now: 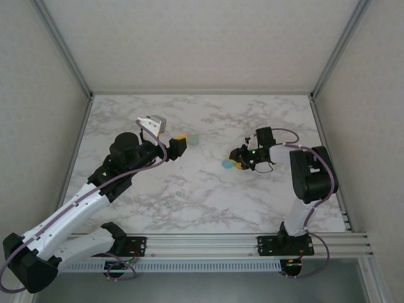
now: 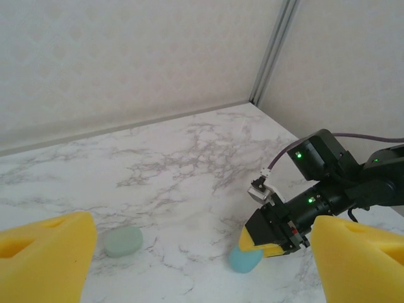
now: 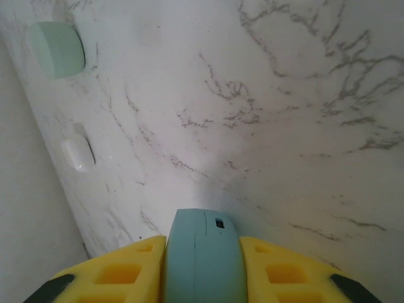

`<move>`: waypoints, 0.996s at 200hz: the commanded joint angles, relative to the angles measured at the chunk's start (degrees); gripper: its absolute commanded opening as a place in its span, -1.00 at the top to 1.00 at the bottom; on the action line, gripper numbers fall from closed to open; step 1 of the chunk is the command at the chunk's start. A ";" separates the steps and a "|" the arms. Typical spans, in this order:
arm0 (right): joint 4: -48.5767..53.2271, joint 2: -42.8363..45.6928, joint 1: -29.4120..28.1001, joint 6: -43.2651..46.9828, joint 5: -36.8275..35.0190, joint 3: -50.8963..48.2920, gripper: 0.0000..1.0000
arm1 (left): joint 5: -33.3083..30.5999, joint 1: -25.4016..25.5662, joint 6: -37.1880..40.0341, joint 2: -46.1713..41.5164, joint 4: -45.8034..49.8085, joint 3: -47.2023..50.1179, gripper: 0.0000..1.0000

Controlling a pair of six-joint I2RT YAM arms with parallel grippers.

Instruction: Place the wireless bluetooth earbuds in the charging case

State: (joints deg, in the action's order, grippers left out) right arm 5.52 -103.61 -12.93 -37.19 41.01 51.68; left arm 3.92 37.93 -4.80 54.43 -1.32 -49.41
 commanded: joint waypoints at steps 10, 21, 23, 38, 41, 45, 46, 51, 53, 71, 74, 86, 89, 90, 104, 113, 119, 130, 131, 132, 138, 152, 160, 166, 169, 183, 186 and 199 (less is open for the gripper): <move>3.09 -0.10 0.23 2.25 -5.24 -1.93 0.28 | -0.76 0.00 -0.85 -0.14 0.70 -1.92 -0.76; 3.97 0.35 0.27 2.89 -5.97 -1.93 0.21 | -0.83 0.04 -0.85 -0.21 0.79 -1.94 -0.76; 4.22 0.45 0.25 2.95 -6.22 -1.98 0.20 | -0.84 0.10 -0.88 -0.25 0.75 -1.93 -0.76; 5.84 1.58 0.26 3.70 -7.98 -1.81 0.10 | -1.06 0.04 -0.93 -0.43 0.79 -1.84 -0.76; 6.35 1.84 0.26 3.89 -8.33 -1.72 0.09 | -1.10 0.04 -1.00 -0.39 0.79 -1.83 -0.77; 7.03 2.23 0.28 4.11 -9.02 -1.48 0.08 | -1.19 0.04 -1.05 -0.46 0.79 -1.79 -0.77; 7.03 2.23 0.28 4.11 -9.02 -1.48 0.08 | -1.24 0.04 -1.03 -0.46 0.79 -1.77 -0.77; 8.42 2.67 0.23 4.43 -10.16 -1.05 0.05 | -1.29 -0.03 -1.01 -0.49 0.80 -1.75 -0.77; 8.80 2.84 0.22 4.54 -10.49 -0.90 0.04 | -1.29 -0.05 -1.01 -0.48 0.80 -1.75 -0.77; 12.21 4.30 0.25 6.21 -12.29 0.61 -0.03 | -1.23 -0.05 -1.01 -0.73 0.71 -1.57 -0.77; 12.88 4.56 0.21 6.50 -12.79 0.88 -0.04 | -1.28 -0.05 -1.00 -0.69 0.71 -1.57 -0.77; 16.10 5.70 0.27 7.69 -15.04 2.49 -0.08 | -1.52 -0.14 -1.12 -0.65 0.79 -1.62 -0.78; 16.83 6.01 0.26 8.21 -15.47 2.93 -0.08 | -1.61 -0.18 -1.23 -0.71 0.79 -1.59 -0.78; 17.08 6.12 0.27 8.29 -15.58 3.04 -0.09 | -1.67 -0.21 -1.20 -0.63 0.79 -1.62 -0.78; 20.70 7.34 0.27 10.52 -18.47 5.57 -0.12 | -2.85 -0.31 -1.47 -0.82 1.12 -1.66 -0.78; 22.34 7.64 0.27 12.61 -19.60 7.29 -0.13 | -3.72 -0.52 -1.84 -1.04 1.20 -1.53 -0.78; 22.71 7.59 0.10 13.96 -19.34 8.54 -0.13 | -4.36 -0.70 -2.17 -1.13 1.23 -1.41 -0.80; 24.04 6.78 -0.85 16.35 -19.74 11.82 -0.14 | -6.91 -1.08 -3.26 -1.26 1.66 -1.15 -0.85; 24.16 6.68 -0.95 16.62 -19.83 12.20 -0.14 | -7.26 -1.14 -3.41 -1.26 1.75 -1.14 -0.85; 24.16 6.68 -0.95 16.62 -19.83 12.20 -0.14 | -7.61 -1.21 -3.57 -1.22 1.89 -1.14 -0.86; 24.98 5.76 -2.13 18.62 -20.06 14.24 -0.14 | -9.45 -1.64 -4.61 -1.05 2.90 -1.25 -0.87; 26.76 2.95 -5.06 22.92 -21.19 20.03 -0.15 | -12.51 -3.44 -7.49 -0.52 6.28 -1.88 -0.88; 27.67 1.09 -6.93 25.62 -22.06 23.39 -0.16 | -13.66 -4.78 -9.90 -0.18 9.09 -2.46 -0.88; 28.59 -0.67 -8.39 27.51 -22.93 26.10 -0.16 | -13.90 -5.90 -11.39 -0.11 10.85 -2.69 -0.89; 29.07 -1.57 -9.07 28.36 -23.63 27.49 -0.16 | -13.94 -6.46 -12.06 -0.12 11.61 -2.77 -0.89; 30.93 -5.83 -12.03 32.32 -25.18 33.61 -0.19 | -14.03 -8.93 -14.92 -0.19 15.16 -3.06 -0.89; 31.29 -6.80 -12.58 33.28 -25.21 34.91 -0.19 | -14.03 -9.34 -15.42 -0.39 15.65 -3.02 -0.89; 33.51 -11.18 -14.53 36.68 -26.22 40.65 -0.22 | -14.11 -10.72 -16.52 -1.81 16.91 -2.38 -0.89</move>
State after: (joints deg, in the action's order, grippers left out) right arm 32.18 -107.55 -23.66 -11.09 18.55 84.31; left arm -7.29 29.63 -15.35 54.37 8.99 -50.35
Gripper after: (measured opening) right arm 0.599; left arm 0.942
